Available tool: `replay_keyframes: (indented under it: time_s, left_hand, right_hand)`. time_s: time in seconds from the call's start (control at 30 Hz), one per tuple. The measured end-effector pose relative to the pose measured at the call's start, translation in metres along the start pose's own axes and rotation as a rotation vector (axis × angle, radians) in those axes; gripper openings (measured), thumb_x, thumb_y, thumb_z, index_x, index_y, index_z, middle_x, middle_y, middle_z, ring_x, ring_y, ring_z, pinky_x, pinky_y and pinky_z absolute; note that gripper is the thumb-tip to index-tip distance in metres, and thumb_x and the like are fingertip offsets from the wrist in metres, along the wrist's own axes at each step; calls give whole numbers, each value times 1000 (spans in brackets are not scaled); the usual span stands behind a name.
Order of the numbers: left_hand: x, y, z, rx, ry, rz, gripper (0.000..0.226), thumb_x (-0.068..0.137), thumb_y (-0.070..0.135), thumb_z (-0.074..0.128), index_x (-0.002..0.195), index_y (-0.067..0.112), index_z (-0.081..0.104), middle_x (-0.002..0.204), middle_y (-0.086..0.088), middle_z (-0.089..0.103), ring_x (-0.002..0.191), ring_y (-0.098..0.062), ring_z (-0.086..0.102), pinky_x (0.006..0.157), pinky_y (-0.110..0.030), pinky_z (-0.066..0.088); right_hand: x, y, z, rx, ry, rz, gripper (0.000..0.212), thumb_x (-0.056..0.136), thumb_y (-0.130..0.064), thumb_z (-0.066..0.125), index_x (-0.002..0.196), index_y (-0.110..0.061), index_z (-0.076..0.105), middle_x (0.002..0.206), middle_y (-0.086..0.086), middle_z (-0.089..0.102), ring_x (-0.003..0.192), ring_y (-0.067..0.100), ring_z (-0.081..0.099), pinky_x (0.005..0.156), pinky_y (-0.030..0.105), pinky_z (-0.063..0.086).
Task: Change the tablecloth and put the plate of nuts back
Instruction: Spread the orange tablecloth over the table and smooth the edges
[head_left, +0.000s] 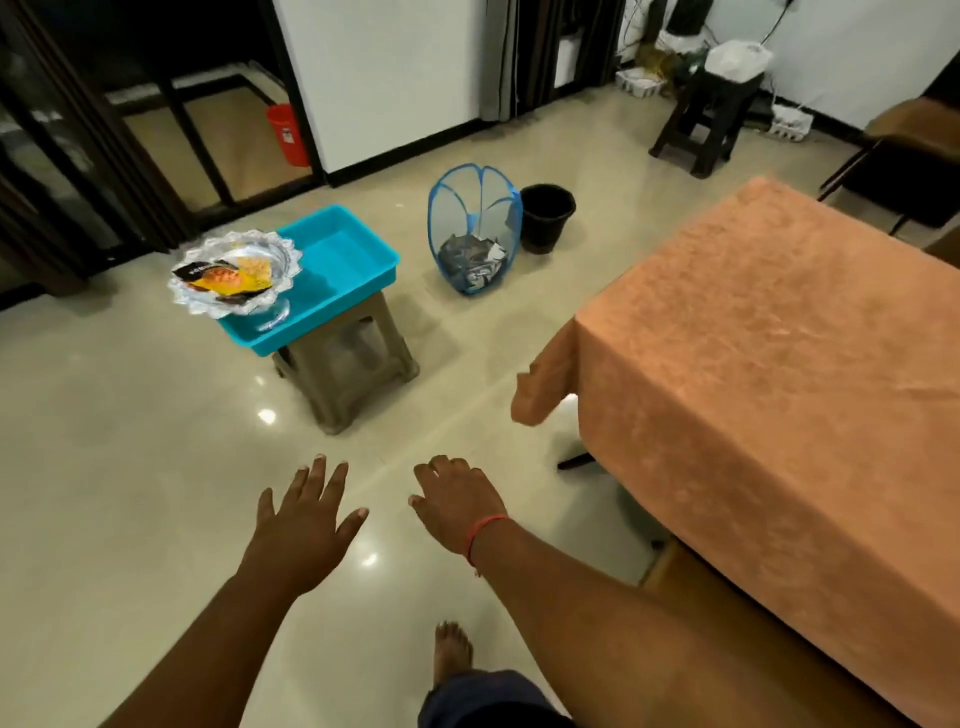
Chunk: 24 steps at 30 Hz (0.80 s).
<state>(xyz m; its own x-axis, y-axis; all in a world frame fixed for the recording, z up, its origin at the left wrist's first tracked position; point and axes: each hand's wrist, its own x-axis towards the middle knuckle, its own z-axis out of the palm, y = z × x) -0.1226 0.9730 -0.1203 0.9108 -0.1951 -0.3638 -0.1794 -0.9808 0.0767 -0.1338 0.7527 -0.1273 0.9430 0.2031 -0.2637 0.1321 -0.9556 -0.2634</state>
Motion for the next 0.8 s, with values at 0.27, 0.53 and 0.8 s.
replay_keyframes:
  time_s: [0.27, 0.53, 0.8]
  left_hand:
    - [212, -41, -74, -4, -58, 114, 73, 97, 65, 21, 158, 29, 3, 167, -1, -1, 153, -21, 5, 119, -55, 9]
    - [415, -5, -143, 182, -107, 511, 74, 96, 66, 23, 158, 28, 8, 167, -3, 3, 153, -23, 4, 119, -57, 9]
    - [530, 103, -173, 297, -161, 812, 75, 96, 68, 17, 157, 30, -6, 166, -2, -9, 153, -22, -3, 119, -56, 3]
  right_hand:
    - [173, 34, -57, 55, 5, 197, 47, 101, -44, 38, 139, -15, 43, 138, 12, 46, 122, 33, 46, 97, 47, 41]
    - [281, 84, -96, 181, -26, 611, 50, 101, -48, 37, 142, -18, 38, 148, 9, 39, 135, 33, 37, 104, 49, 36]
    - [321, 169, -126, 280, 129, 889, 54, 99, -48, 39, 145, -21, 35, 158, 7, 28, 145, 28, 24, 114, 47, 26]
